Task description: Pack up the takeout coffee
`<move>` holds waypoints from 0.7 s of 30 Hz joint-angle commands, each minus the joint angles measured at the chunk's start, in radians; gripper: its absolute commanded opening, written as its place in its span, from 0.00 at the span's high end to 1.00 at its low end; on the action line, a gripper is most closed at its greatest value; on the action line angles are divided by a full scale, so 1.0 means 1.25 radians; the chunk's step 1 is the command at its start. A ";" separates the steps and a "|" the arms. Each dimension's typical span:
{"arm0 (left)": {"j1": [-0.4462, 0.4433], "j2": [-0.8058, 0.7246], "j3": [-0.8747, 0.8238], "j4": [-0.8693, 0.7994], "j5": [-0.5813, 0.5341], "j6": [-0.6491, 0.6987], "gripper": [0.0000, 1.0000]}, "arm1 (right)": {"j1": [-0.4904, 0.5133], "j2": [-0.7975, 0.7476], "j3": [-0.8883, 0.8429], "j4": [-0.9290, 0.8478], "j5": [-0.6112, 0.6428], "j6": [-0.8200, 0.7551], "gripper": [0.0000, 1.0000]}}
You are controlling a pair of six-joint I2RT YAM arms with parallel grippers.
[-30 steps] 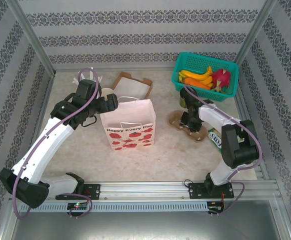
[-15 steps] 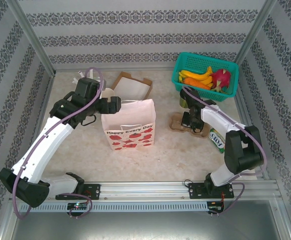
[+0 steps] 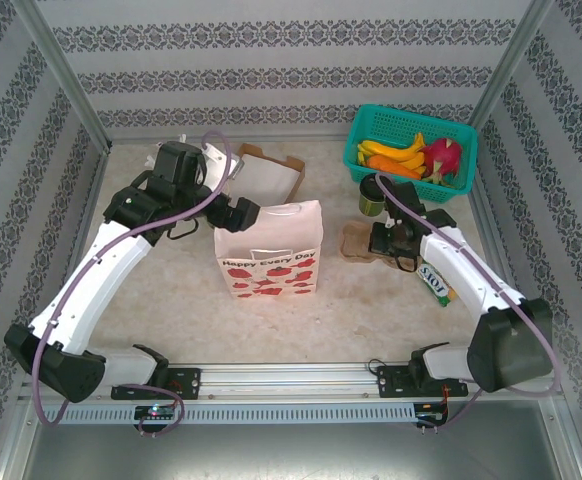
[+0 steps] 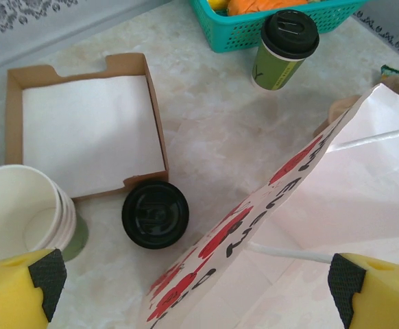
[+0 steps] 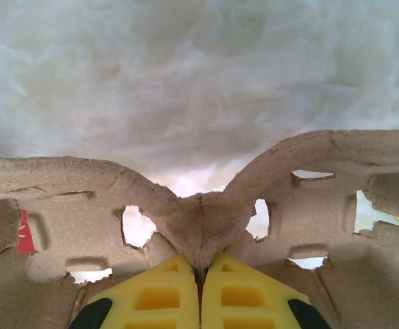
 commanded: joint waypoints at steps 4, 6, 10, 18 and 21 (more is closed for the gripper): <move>0.017 -0.056 -0.004 -0.074 0.048 0.187 0.00 | -0.016 -0.045 -0.022 0.017 -0.024 -0.011 1.00; 0.018 -0.062 -0.020 -0.063 0.054 0.213 0.00 | -0.019 -0.049 -0.021 0.027 -0.034 -0.025 1.00; 0.018 -0.040 -0.018 -0.024 0.096 0.255 0.00 | -0.020 -0.063 -0.018 0.043 -0.057 -0.047 1.00; 0.017 0.146 0.158 -0.042 0.302 0.278 0.34 | -0.025 -0.118 0.020 -0.004 -0.135 -0.072 1.00; 0.015 0.183 0.200 -0.046 0.317 0.227 0.68 | -0.029 -0.133 0.069 -0.066 -0.176 -0.071 1.00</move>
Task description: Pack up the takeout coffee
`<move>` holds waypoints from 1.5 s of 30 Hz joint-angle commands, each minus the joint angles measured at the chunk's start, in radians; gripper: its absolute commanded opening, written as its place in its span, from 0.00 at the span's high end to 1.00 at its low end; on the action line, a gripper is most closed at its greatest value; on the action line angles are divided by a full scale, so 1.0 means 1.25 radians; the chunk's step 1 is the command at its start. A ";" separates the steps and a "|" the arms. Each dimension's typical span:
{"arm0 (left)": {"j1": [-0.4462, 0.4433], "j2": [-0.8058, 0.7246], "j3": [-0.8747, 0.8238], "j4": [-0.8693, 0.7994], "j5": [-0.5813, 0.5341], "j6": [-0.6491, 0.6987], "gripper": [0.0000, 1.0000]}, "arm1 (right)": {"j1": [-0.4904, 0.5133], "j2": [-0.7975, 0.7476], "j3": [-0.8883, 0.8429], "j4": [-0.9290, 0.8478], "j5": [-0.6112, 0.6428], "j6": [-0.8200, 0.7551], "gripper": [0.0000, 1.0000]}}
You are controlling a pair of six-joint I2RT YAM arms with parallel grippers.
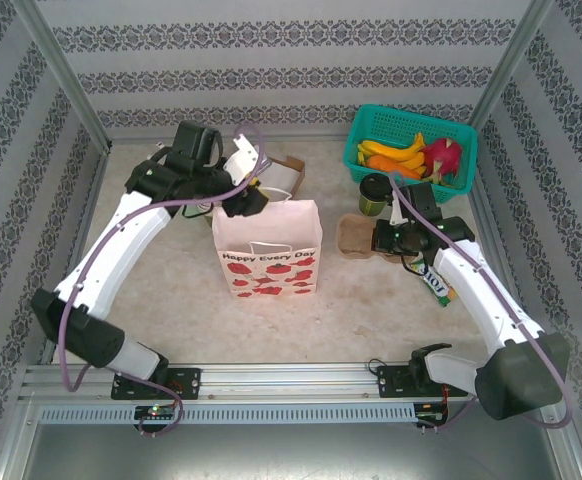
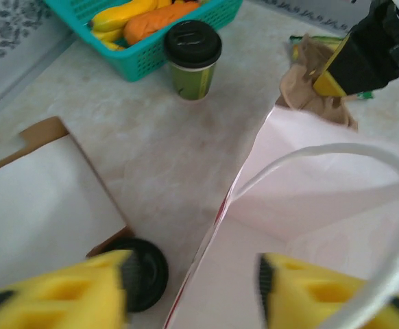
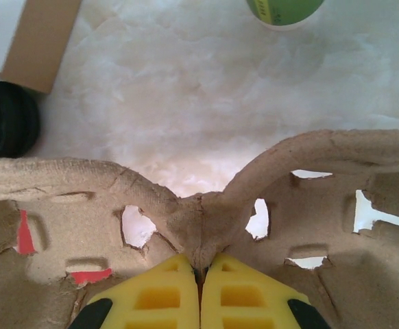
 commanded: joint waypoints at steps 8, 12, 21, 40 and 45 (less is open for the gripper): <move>0.008 0.013 0.052 0.027 0.071 -0.259 1.00 | -0.010 -0.012 0.266 -0.154 -0.218 -0.029 1.00; 0.006 0.020 0.065 0.040 -0.013 -0.471 1.00 | -0.010 0.019 0.399 -0.194 -0.298 -0.029 1.00; -0.001 0.054 0.077 0.002 -0.057 -0.718 1.00 | 0.007 0.147 0.640 -0.227 -0.493 -0.042 1.00; 0.006 0.057 0.047 0.052 0.017 -0.614 1.00 | 0.109 0.434 0.840 -0.245 -0.713 -0.154 1.00; 0.013 0.043 0.025 0.063 0.003 -0.617 1.00 | 0.111 0.459 0.796 -0.282 -0.776 -0.230 1.00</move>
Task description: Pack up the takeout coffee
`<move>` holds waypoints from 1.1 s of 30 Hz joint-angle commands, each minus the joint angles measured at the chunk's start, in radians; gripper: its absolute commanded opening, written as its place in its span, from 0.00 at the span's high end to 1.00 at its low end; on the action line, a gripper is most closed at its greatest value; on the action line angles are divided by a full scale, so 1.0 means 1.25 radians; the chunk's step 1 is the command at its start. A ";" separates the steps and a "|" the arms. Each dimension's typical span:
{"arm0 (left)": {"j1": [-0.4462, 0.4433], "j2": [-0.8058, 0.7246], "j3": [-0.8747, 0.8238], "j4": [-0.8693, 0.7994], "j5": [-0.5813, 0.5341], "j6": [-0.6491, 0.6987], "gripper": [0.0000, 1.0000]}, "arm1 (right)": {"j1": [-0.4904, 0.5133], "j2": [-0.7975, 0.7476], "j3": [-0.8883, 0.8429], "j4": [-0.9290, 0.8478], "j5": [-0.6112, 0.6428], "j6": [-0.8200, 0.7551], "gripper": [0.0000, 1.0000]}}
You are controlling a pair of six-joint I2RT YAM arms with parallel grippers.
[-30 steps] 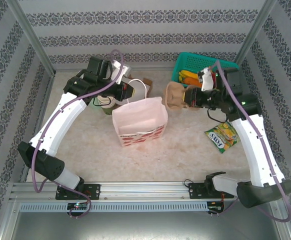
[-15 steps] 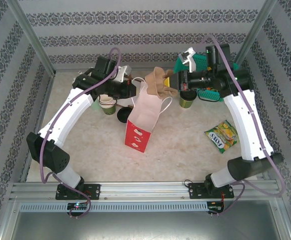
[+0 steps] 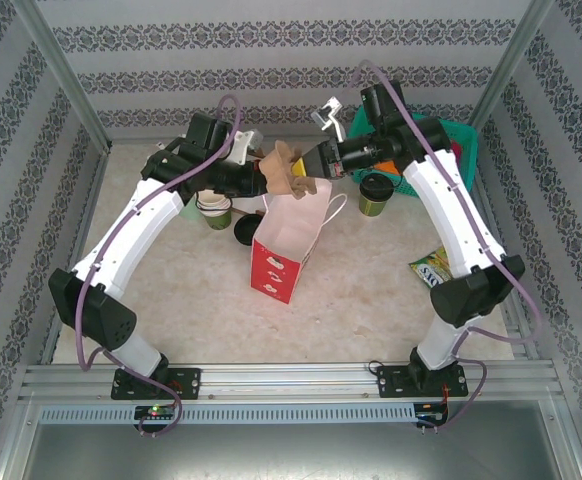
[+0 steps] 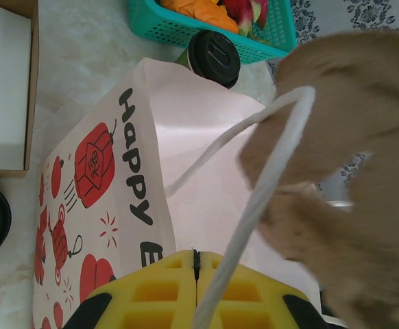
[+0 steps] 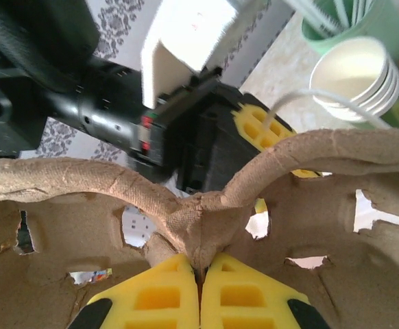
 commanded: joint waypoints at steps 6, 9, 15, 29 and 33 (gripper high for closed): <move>0.024 -0.040 -0.016 0.027 -0.017 0.019 1.00 | -0.011 0.029 -0.080 -0.147 0.003 -0.185 1.00; 0.029 -0.048 -0.012 0.022 -0.017 0.022 1.00 | 0.007 0.039 -0.074 -0.189 0.085 -0.188 1.00; 0.035 -0.049 -0.004 0.004 0.019 0.036 1.00 | 0.078 0.002 -0.096 -0.212 0.320 -0.108 1.00; 0.043 0.050 0.085 -0.066 0.185 0.086 1.00 | 0.213 -0.068 -0.192 -0.148 0.671 0.230 1.00; 0.044 0.064 0.100 -0.075 0.221 0.094 1.00 | 0.214 -0.048 -0.183 -0.128 0.722 0.238 1.00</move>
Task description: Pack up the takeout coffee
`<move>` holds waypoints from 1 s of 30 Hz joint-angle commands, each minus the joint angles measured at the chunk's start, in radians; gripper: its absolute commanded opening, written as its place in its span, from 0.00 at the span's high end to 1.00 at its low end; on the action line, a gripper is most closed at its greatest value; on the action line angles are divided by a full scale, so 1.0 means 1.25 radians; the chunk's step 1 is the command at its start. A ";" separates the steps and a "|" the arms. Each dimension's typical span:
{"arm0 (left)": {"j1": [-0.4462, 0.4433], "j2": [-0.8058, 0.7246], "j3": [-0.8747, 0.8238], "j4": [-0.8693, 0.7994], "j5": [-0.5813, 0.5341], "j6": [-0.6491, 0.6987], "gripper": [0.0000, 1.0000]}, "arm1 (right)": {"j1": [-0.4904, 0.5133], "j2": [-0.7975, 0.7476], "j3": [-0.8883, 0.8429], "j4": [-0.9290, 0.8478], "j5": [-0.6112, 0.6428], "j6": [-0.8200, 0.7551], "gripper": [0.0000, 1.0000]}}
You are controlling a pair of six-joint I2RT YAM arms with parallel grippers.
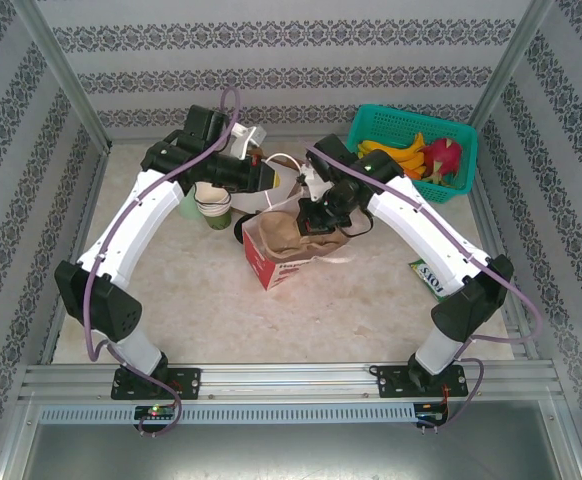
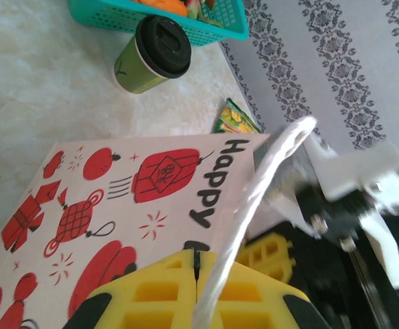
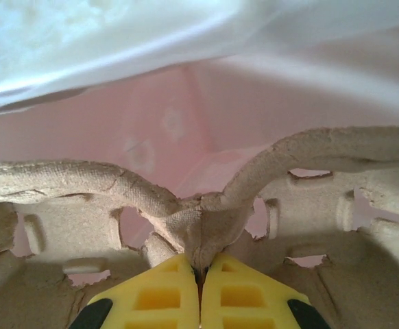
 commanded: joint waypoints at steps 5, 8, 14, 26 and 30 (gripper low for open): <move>0.014 0.028 0.068 -0.076 0.069 0.051 1.00 | -0.001 0.051 0.041 -0.033 0.191 -0.001 1.00; 0.019 0.033 0.073 -0.066 0.087 0.035 1.00 | 0.014 0.056 0.026 -0.018 0.190 -0.049 1.00; 0.042 0.034 0.072 -0.042 0.070 -0.009 1.00 | 0.026 0.014 -0.046 0.041 0.180 -0.101 1.00; 0.058 0.028 0.054 0.035 -0.017 -0.101 1.00 | 0.024 -0.067 -0.162 0.123 0.178 -0.168 1.00; 0.060 0.027 0.046 0.058 -0.035 -0.126 1.00 | 0.024 -0.082 -0.184 0.140 0.167 -0.186 1.00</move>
